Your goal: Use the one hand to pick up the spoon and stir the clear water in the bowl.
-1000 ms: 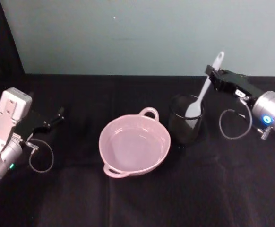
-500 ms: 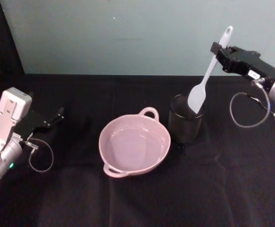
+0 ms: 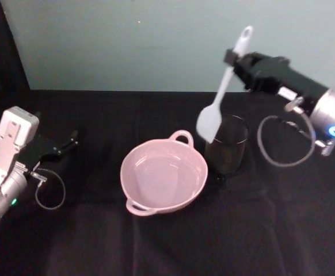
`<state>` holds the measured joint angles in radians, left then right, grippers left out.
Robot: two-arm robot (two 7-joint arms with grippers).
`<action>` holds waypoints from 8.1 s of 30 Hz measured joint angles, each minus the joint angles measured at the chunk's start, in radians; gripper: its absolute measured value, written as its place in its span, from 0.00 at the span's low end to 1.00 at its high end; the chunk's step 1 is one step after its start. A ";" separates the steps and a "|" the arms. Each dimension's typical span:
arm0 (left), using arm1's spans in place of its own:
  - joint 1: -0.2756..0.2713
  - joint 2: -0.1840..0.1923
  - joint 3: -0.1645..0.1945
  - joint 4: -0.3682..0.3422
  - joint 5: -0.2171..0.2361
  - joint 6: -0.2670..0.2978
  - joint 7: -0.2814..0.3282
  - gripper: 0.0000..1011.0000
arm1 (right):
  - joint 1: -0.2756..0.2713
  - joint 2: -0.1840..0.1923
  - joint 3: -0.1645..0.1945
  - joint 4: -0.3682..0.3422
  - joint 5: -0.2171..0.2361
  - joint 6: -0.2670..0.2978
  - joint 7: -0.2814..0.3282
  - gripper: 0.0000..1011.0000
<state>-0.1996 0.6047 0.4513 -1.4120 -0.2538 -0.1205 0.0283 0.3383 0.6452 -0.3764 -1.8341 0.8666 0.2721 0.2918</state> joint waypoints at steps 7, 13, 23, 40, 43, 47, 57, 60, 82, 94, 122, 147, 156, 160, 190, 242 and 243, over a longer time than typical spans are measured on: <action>0.000 0.000 0.000 0.000 0.000 0.000 0.000 1.00 | 0.051 -0.020 -0.106 0.078 -0.072 -0.052 0.116 0.12; 0.000 0.000 0.000 0.000 0.000 0.000 0.000 1.00 | 0.075 -0.051 -0.169 0.163 -0.159 -0.150 0.220 0.12; 0.000 0.000 0.000 0.000 0.000 0.000 0.000 1.00 | 0.087 -0.089 -0.220 0.256 -0.261 -0.263 0.313 0.12; 0.000 0.000 0.000 0.000 0.000 0.000 0.000 1.00 | 0.086 -0.124 -0.247 0.321 -0.312 -0.259 0.395 0.12; 0.000 0.000 0.000 0.000 0.000 0.000 0.000 1.00 | 0.090 -0.130 -0.250 0.327 -0.304 -0.243 0.402 0.12; 0.000 0.000 0.000 0.000 0.000 0.000 0.000 1.00 | 0.107 -0.150 -0.260 0.348 -0.285 -0.208 0.413 0.12; 0.000 0.000 0.000 0.000 0.000 0.000 0.000 1.00 | 0.140 -0.210 -0.281 0.409 -0.283 -0.216 0.400 0.12; 0.000 0.000 0.000 0.000 0.000 0.000 0.000 1.00 | 0.148 -0.234 -0.283 0.438 -0.296 -0.240 0.385 0.12; 0.000 0.000 0.000 0.000 0.000 0.000 0.000 1.00 | 0.189 -0.343 -0.221 0.627 -0.426 -0.407 0.280 0.12; 0.000 0.000 0.000 0.000 0.000 0.000 0.000 1.00 | 0.133 -0.270 -0.186 0.516 -0.448 -0.368 0.298 0.12; 0.000 0.000 0.000 0.000 0.000 0.000 0.000 1.00 | 0.099 -0.279 -0.234 0.451 -0.361 -0.339 0.381 0.12; 0.000 0.000 0.000 0.000 0.000 0.000 0.000 1.00 | 0.174 -0.377 -0.151 0.664 -0.475 -0.471 0.279 0.12; 0.000 0.000 0.000 0.000 0.000 0.000 0.000 1.00 | 0.136 -0.333 -0.124 0.605 -0.482 -0.446 0.294 0.12; 0.000 0.000 0.000 0.000 0.000 0.000 0.000 1.00 | 0.100 -0.302 -0.117 0.549 -0.468 -0.431 0.316 0.12; 0.000 0.000 0.000 0.000 0.000 0.000 0.000 1.00 | 0.091 -0.324 -0.200 0.503 -0.415 -0.393 0.357 0.12; 0.000 0.000 0.000 0.000 0.000 0.000 0.000 1.00 | 0.019 -0.267 -0.161 0.429 -0.392 -0.381 0.381 0.12; 0.000 0.000 0.000 0.000 0.000 0.000 0.000 1.00 | 0.022 -0.270 -0.163 0.432 -0.390 -0.380 0.383 0.12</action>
<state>-0.1995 0.6047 0.4514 -1.4120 -0.2539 -0.1205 0.0283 0.3603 0.3756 -0.5397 -1.4019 0.4764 -0.1079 0.6745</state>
